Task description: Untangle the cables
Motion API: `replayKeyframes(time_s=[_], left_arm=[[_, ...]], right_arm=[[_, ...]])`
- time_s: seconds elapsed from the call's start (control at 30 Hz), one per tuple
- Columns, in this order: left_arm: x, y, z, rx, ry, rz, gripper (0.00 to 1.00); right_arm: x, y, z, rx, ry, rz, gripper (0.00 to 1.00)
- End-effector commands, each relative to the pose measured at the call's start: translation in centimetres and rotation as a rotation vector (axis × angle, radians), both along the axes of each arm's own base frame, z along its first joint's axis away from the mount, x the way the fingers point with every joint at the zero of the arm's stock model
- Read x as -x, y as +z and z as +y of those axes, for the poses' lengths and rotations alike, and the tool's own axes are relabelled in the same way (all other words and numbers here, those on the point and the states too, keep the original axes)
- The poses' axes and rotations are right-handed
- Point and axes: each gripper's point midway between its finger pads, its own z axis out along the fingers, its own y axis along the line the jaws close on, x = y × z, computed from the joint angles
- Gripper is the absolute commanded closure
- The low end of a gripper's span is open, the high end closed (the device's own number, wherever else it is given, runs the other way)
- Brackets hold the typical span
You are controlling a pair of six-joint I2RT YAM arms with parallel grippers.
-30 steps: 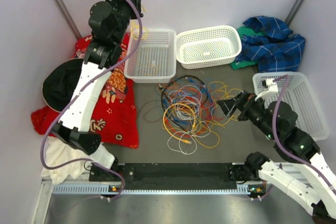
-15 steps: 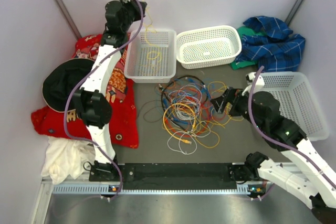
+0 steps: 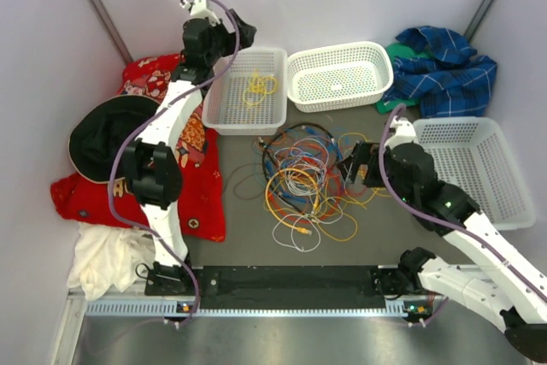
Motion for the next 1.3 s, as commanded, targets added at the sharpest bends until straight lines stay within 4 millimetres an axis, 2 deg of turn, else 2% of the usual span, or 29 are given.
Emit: replayKeyframes(time_s=[0.0, 0.03, 0.07, 0.1, 0.13, 0.17, 0.2, 0.23, 0.27, 0.3, 0.33, 0.37, 0.4, 0.43, 0.47, 0.5, 0.53, 0.57, 0.6, 0.63, 0.67, 0.7, 0.73, 0.77, 0.83, 0.87, 0.93, 1.07, 1.27], left_arm=[[5.9, 11.4, 1.2, 0.028, -0.007, -0.233, 0.01], [6.8, 11.2, 0.9, 0.031, -0.032, -0.227, 0.01], [8.7, 13.0, 0.9, 0.058, -0.05, -0.255, 0.01], [9.8, 13.4, 0.7, 0.073, -0.065, -0.257, 0.01], [10.7, 11.5, -0.3, 0.078, -0.105, -0.216, 0.01], [12.9, 12.9, -0.6, 0.103, -0.13, -0.234, 0.01], [13.9, 12.3, -1.3, 0.103, -0.154, -0.221, 0.01], [15.1, 9.6, -3.1, 0.096, -0.196, -0.159, 0.01], [17.3, 9.8, -3.8, 0.098, -0.222, -0.161, 0.01], [19.3, 8.6, -6.3, 0.09, -0.284, -0.136, 0.01], [20.6, 5.3, -7.7, 0.068, -0.315, -0.067, 0.01], [22.5, 4.6, -8.4, 0.048, -0.33, -0.051, 0.01], [25.0, 3.1, -10.9, 0.033, -0.405, -0.02, 0.01], [26.4, -0.1, -11.7, 0.011, -0.428, 0.049, 0.01], [28.0, -0.5, -11.9, 0.019, -0.434, 0.067, 0.01], [30.0, -1.8, -13.0, 0.015, -0.471, 0.1, 0.01], [31.3, -5.2, -12.9, -0.011, -0.474, 0.181, 0.01], [32.7, -5.1, -12.5, 0.011, -0.478, 0.186, 0.01], [33.8, -6.2, -12.5, 0.004, -0.478, 0.215, 0.01], [34.7, -8.3, -11.9, -0.01, -0.471, 0.255, 0.01], [35.7, -7.8, -11.2, 0.011, -0.466, 0.243, 0.01], [36.3, -9.5, -10.5, -0.003, -0.447, 0.273, 0.01], [36.8, -10.0, -10.0, -0.005, -0.436, 0.284, 0.01], [37.4, -9.5, -9.2, 0.014, -0.429, 0.268, 0.01], [38.3, -10.9, -8.2, 0.001, -0.418, 0.295, 0.01], [38.3, -10.4, -7.4, 0.008, -0.386, 0.277, 0.01], [38.7, -11.2, -6.7, -0.007, -0.374, 0.291, 0.01], [39.0, -11.7, -6.2, -0.024, -0.364, 0.302, 0.01], [38.9, -12.2, -6.1, -0.052, -0.357, 0.315, 0.01]], right_arm=[[-1.2, 0.6, -0.7, 0.013, -0.07, -0.032, 0.01], [-1.3, -0.1, -0.8, 0.03, -0.083, -0.012, 0.01], [-1.6, -0.5, -1.3, 0.042, -0.112, -0.006, 0.01], [-1.7, -1.4, -1.5, 0.049, -0.13, 0.019, 0.01], [-1.9, -2.3, -1.6, 0.059, -0.146, 0.044, 0.01], [-2.1, -3.0, -1.9, 0.062, -0.162, 0.067, 0.01], [-2.4, -4.1, -2.5, 0.054, -0.201, 0.105, 0.01], [-2.6, -4.9, -2.9, 0.046, -0.219, 0.134, 0.01], [-2.8, -6.0, -2.4, 0.029, -0.201, 0.177, 0.01], [-3.1, -7.2, -3.0, 0.012, -0.23, 0.216, 0.01], [-3.2, -8.0, -3.0, 0.005, -0.232, 0.241, 0.01], [-3.3, -9.0, -2.8, 0.013, -0.232, 0.266, 0.01], [-3.7, -9.7, -2.9, 0.016, -0.244, 0.269, 0.01], [-4.0, -10.1, -3.2, 0.028, -0.261, 0.27, 0.01], [-4.4, -10.9, -3.8, 0.053, -0.295, 0.284, 0.01], [-4.8, -11.2, -4.1, 0.053, -0.32, 0.293, 0.01], [-5.3, -11.5, -5.0, 0.057, -0.364, 0.303, 0.01], [-5.7, -11.7, -5.9, 0.067, -0.411, 0.311, 0.01], [-6.1, -12.3, -6.2, 0.052, -0.441, 0.333, 0.01], [-6.7, -12.5, -7.2, 0.031, -0.484, 0.343, 0.01], [-6.7, -13.2, -7.2, 0.008, -0.484, 0.366, 0.01], [-7.2, -13.8, -7.3, -0.014, -0.501, 0.386, 0.01], [-7.8, -14.0, -7.7, -0.035, -0.522, 0.383, 0.01], [-8.1, -14.2, -7.7, -0.039, -0.526, 0.39, 0.01], [-8.6, -15.4, -8.1, -0.006, -0.549, 0.418, 0.02], [-9.1, -15.6, -8.7, 0.015, -0.58, 0.414, 0.02], [-9.7, -16.4, -9.2, 0.019, -0.614, 0.438, 0.02], [-12.7, -15.5, -9.4, -0.049, -0.671, 0.386, 0.03], [-16.4, -16.4, -9.3, -0.094, -0.744, 0.423, 0.1]])
